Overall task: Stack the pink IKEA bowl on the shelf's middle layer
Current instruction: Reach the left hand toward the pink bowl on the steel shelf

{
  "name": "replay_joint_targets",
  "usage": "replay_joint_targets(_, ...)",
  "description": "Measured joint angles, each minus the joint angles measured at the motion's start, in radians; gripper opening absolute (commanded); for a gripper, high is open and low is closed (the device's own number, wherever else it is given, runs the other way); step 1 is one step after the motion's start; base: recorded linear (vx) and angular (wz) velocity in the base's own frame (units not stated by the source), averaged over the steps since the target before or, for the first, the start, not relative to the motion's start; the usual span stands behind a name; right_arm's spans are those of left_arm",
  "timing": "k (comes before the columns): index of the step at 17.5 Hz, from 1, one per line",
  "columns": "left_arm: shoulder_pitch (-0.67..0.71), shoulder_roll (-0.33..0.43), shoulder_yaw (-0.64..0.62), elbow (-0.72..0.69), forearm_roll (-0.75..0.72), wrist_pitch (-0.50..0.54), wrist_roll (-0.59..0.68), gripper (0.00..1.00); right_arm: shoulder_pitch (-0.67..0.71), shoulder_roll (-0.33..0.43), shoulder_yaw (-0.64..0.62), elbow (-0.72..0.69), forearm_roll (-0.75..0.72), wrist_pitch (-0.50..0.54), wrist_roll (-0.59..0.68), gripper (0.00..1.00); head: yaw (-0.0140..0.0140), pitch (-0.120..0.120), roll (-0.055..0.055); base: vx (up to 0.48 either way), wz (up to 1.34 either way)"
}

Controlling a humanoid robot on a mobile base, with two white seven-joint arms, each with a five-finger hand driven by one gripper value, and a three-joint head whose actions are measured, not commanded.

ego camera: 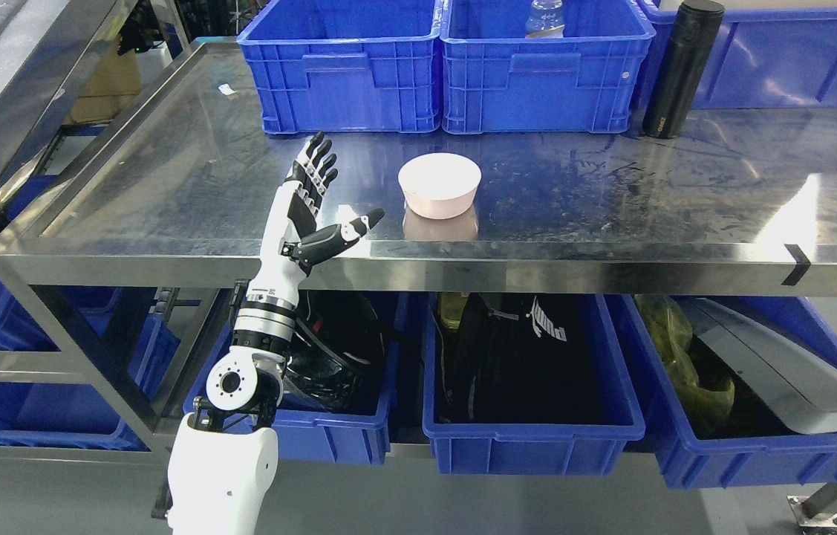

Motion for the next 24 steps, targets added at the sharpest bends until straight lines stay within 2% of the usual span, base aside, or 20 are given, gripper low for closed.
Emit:
replay_joint_targets(5,-0.028,0.011,0.013,0.001,0.0,0.015,-0.011,1.0,0.0,0.0,0.0,0.0,0.0,0.0,0.0,1.0,0.0,0.0,0.0,0.018,-0.1)
replay_joint_targets(8,-0.089,0.072,0.035,0.003,-0.052,0.016,-0.115,1.0,0.0,0.0,0.0,0.0,0.0,0.0,0.0,1.0,0.0,0.0,0.0,0.0,0.0)
replay_joint_targets(11,-0.149,0.158,0.057,0.007,-0.207,0.021,-0.373,1.0,0.0,0.0,0.0,0.0,0.0,0.0,0.0,1.0,0.0,0.0,0.0,0.0,0.0)
replay_joint_targets(13,-0.191,0.211,0.066,0.01,-0.313,-0.039,-0.497,1.0,0.0,0.0,0.0,0.0,0.0,0.0,0.0,1.0,0.0,0.0,0.0,0.0,0.0)
replay_joint_targets(15,-0.239,0.254,0.073,0.012,-0.421,-0.102,-0.571,1.0,0.0,0.0,0.0,0.0,0.0,0.0,0.0,1.0,0.0,0.0,0.0,0.0,0.0)
replay_joint_targets(17,-0.278,0.273,0.068,0.014,-0.504,-0.127,-0.641,0.95,0.0,0.0,0.0,0.0,0.0,0.0,0.0,1.0,0.0,0.0,0.0,0.0,0.0)
replay_joint_targets(24,-0.408,0.275,-0.022,0.051,-0.812,-0.185,-0.784,0.97,0.0,0.0,0.0,0.0,0.0,0.0,0.0,1.0,0.0,0.0,0.0,0.0,0.0)
